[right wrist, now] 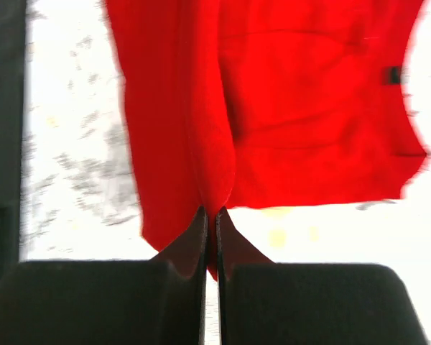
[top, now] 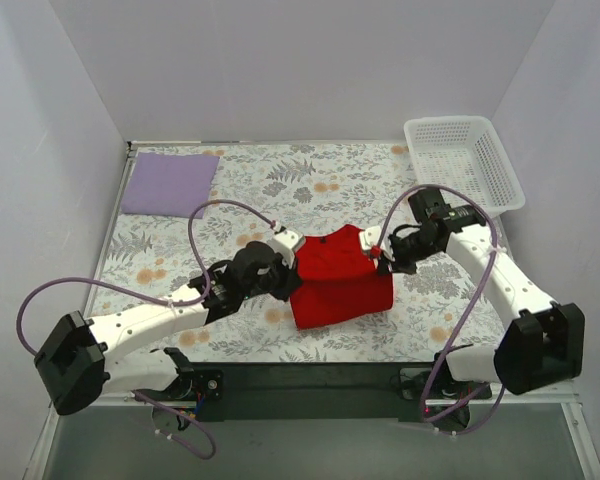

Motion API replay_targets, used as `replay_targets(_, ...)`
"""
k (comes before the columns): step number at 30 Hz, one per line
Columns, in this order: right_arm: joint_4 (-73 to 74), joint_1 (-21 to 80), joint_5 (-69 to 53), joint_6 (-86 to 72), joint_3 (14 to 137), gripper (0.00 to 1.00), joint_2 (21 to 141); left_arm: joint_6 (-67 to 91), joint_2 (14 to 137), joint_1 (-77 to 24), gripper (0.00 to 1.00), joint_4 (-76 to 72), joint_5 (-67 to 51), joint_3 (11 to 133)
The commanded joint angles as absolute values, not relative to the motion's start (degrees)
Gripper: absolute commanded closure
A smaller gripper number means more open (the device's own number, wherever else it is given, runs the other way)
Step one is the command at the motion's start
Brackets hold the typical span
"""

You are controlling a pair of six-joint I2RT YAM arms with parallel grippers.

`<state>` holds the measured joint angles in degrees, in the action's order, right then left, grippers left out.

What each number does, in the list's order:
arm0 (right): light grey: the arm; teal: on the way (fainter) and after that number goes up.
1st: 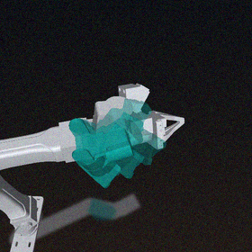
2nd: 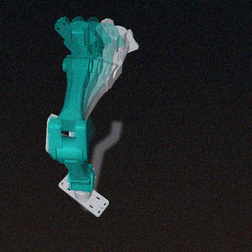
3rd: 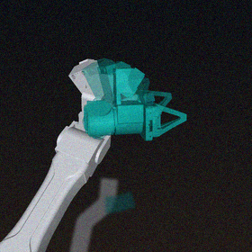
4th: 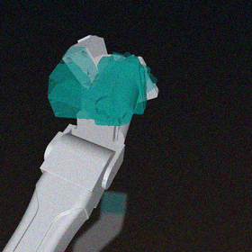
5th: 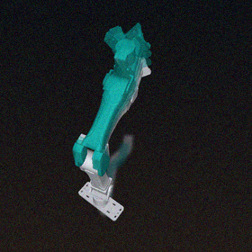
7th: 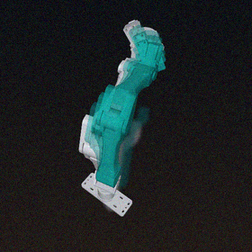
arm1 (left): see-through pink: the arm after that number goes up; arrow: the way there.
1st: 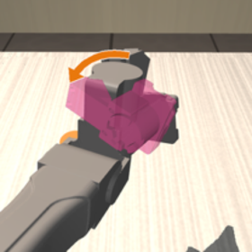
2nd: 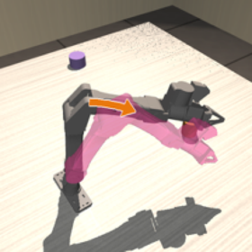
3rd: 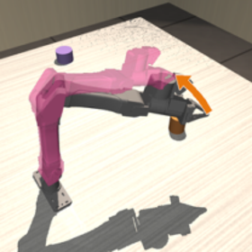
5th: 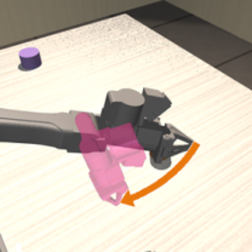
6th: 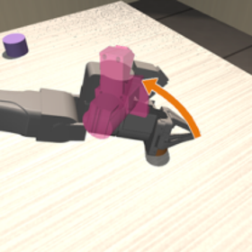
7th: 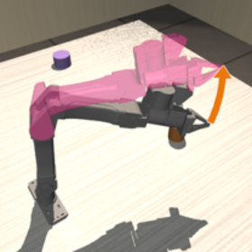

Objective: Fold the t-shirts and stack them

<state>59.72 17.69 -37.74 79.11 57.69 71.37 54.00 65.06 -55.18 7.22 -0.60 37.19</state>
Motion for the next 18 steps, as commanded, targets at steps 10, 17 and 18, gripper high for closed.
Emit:
replay_targets(10, 49.9, 17.6, -41.9, 62.2, 87.9, 0.99, 105.0, 40.2, 85.1, -32.7, 1.00, -15.0, -7.5, 46.7)
replay_targets(17, 46.8, 17.5, -36.7, 53.1, 96.9, 0.99, 113.6, 39.0, 96.9, -27.4, 1.00, -18.9, -13.3, 53.9)
replay_targets(18, 46.2, 17.5, -36.1, 53.0, 94.8, 0.99, 113.2, 38.6, 97.7, -27.2, 1.00, -18.8, -15.5, 55.2)
